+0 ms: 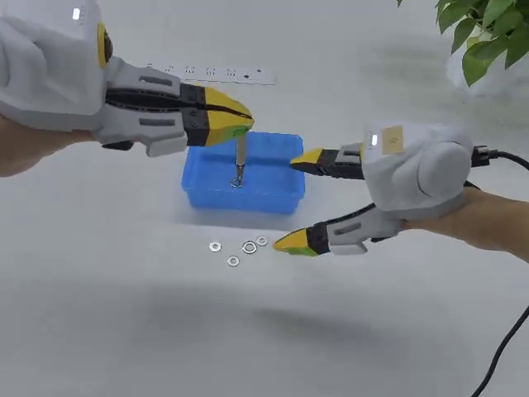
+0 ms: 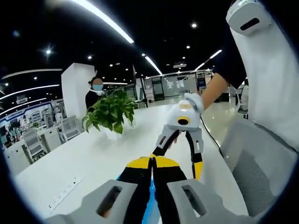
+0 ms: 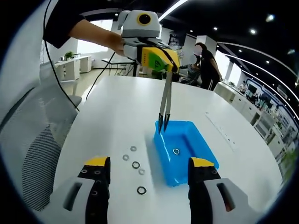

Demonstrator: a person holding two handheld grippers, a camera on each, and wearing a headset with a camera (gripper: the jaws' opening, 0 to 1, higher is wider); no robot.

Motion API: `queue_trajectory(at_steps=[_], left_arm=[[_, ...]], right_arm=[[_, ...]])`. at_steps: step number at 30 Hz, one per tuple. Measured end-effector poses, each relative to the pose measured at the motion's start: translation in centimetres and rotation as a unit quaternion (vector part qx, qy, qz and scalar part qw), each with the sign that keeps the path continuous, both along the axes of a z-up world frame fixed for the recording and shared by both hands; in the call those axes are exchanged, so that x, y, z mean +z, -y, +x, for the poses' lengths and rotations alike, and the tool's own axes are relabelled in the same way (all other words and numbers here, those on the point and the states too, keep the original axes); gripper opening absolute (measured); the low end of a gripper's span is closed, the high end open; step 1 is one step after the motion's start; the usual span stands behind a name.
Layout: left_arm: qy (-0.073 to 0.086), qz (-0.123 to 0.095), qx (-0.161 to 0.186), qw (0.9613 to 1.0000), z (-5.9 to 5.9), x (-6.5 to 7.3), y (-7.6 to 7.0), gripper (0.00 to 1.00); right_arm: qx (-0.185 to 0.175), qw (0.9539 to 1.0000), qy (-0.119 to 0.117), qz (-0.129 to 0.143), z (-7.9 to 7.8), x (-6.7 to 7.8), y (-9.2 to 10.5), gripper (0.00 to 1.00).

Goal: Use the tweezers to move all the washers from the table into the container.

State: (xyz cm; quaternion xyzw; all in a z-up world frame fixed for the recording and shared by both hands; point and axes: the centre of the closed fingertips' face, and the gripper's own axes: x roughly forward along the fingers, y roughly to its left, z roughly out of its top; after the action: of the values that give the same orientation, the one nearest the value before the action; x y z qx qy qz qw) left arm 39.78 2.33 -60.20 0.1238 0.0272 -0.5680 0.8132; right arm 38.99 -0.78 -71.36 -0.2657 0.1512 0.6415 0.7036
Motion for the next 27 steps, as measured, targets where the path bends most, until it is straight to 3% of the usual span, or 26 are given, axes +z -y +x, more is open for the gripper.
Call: queue_trajectory(at_steps=[6,10,11,14,18,23,27], left_arm=[[-0.012,-0.013,0.017,0.9997,-2.6,-1.1,0.0,0.04],[0.018,0.006,0.035,0.9992,-3.5,-1.5,-0.2,0.04],[0.017,0.004,0.038,0.9991,-3.8,-1.6,-0.2,0.04],[0.001,-0.008,0.048,0.9988,-3.9,-2.2,-0.8,0.04],[-0.008,-0.003,0.053,0.9986,-4.4,-3.6,-0.9,0.04],[-0.005,-0.009,0.058,0.9983,-4.7,-4.2,-0.8,0.04],[-0.012,-0.022,0.056,0.9981,-4.8,-4.3,-0.7,0.04]], right_arm=[[-0.016,0.9998,-0.012,0.001,-1.4,-0.7,1.1,0.72],[-0.037,0.9986,-0.031,0.021,-2.6,-0.8,1.1,0.75],[-0.034,0.9987,-0.032,0.021,-3.0,-1.0,1.2,0.76],[-0.025,0.9990,-0.035,0.009,-4.6,-2.0,1.4,0.78],[-0.021,0.9989,-0.041,-0.001,-5.5,-2.8,1.9,0.81],[-0.032,0.9984,-0.047,-0.003,-5.5,-3.1,2.5,0.87],[-0.044,0.9980,-0.043,-0.011,-4.9,-3.6,3.0,0.89]])
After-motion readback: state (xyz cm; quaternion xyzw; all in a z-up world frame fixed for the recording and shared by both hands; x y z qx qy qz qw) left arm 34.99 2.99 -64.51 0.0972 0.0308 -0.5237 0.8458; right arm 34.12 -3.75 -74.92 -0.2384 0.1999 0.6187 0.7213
